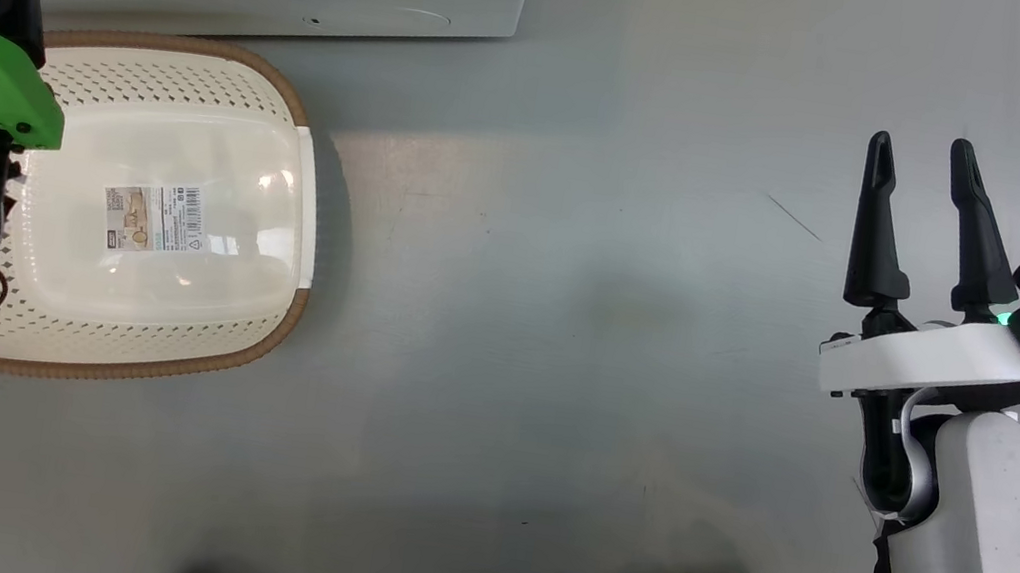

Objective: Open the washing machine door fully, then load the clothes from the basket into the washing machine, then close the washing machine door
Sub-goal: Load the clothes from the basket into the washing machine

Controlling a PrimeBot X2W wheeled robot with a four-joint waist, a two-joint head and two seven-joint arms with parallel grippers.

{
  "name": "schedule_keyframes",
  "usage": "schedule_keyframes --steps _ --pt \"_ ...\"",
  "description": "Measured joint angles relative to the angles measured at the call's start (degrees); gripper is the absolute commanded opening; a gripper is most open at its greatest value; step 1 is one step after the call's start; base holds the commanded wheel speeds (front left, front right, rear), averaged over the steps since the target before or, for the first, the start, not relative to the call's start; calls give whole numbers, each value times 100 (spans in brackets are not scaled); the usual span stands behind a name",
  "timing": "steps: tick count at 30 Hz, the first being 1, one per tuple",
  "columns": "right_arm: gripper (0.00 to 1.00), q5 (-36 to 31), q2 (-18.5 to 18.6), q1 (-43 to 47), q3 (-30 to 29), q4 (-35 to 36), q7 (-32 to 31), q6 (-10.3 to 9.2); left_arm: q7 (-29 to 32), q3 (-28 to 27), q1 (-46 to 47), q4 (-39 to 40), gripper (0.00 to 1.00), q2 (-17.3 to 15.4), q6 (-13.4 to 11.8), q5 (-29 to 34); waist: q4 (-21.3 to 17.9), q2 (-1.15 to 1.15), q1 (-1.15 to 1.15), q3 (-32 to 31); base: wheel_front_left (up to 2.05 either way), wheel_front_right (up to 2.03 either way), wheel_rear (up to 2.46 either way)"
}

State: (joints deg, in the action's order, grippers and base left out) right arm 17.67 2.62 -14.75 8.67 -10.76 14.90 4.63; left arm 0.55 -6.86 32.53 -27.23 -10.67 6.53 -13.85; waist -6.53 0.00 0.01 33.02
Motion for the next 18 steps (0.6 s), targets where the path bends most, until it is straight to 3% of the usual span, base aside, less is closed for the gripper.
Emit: schedule_keyframes --steps 15,16,17,18 --pt "100 91 -2 -13 10 32 0 -22 191 -108 561 -428 100 -63 0 -265 -109 0 0 238 0 0 0" --pt "100 91 -2 -13 9 32 0 -22 189 -108 594 -455 50 -65 0 -265 -109 0 0 245 0 0 0" --pt "100 91 -3 -14 8 32 0 -23 164 -105 615 -482 21 -67 1 -265 -109 0 0 251 0 0 0" --pt "100 91 -3 -18 8 32 0 -23 130 -96 621 -505 0 -71 1 -265 -108 0 0 256 0 0 0"
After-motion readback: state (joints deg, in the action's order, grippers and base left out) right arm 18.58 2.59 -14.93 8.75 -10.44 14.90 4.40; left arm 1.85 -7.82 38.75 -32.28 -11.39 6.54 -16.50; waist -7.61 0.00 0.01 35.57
